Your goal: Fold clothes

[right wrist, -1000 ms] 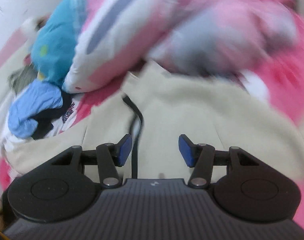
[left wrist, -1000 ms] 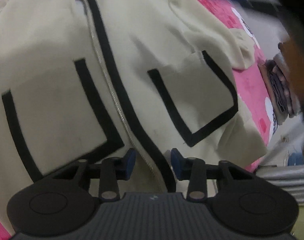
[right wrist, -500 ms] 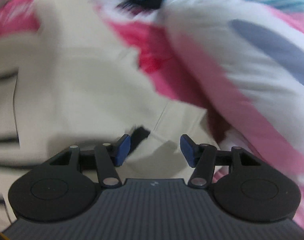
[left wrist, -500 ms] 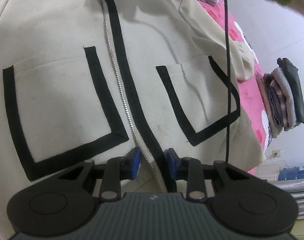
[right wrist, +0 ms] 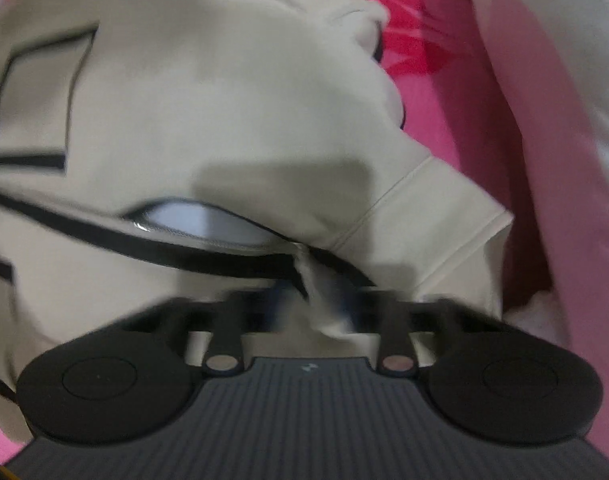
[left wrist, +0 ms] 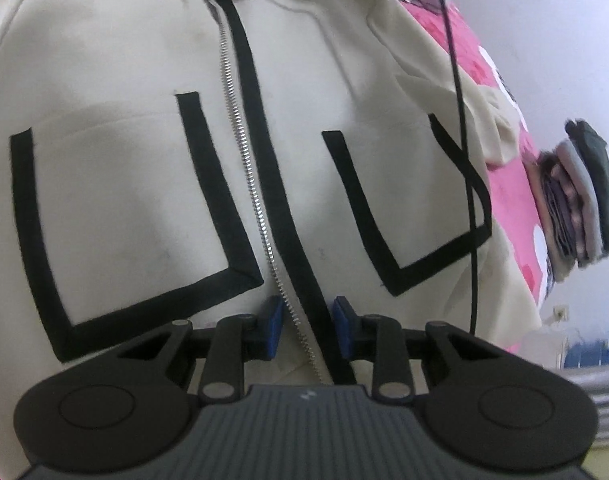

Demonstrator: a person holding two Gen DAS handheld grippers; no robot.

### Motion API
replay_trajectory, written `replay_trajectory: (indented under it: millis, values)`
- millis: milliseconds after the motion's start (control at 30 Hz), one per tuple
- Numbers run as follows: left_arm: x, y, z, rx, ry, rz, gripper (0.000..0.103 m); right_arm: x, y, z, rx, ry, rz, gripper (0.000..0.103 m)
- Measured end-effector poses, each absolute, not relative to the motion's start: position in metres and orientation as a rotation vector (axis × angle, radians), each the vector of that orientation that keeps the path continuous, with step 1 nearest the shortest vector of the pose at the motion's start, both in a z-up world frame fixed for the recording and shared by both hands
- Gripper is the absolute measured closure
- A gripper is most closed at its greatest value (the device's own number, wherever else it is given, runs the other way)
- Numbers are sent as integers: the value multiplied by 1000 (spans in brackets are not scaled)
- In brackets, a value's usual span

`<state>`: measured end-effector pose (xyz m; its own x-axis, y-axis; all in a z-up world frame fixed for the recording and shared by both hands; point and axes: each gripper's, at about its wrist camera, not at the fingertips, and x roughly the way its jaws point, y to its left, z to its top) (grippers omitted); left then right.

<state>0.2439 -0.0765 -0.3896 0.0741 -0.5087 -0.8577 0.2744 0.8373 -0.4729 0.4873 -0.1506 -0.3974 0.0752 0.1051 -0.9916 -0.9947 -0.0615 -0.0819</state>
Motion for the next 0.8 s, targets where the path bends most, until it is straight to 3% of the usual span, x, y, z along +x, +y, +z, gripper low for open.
replay_trajectory:
  millis: [333,533,567,733,800]
  values:
    - [249,-71,-376,-218,1353,-468,82,498,-192,-344,-1007,890,1106,97]
    - [249,-80,-384,-177,1362,-456,83,509,-193,-367,-961,874,1032,94]
    - [248,-83,-385,-171,1363,-455,83,511,-194,-373,-945,876,1008,91]
    - [247,-86,-384,-154,1364,-459,84,519,-209,-361,-761,828,849,40]
    - [247,-85,-382,-150,1367,-462,84,518,-222,-342,-654,789,801,33]
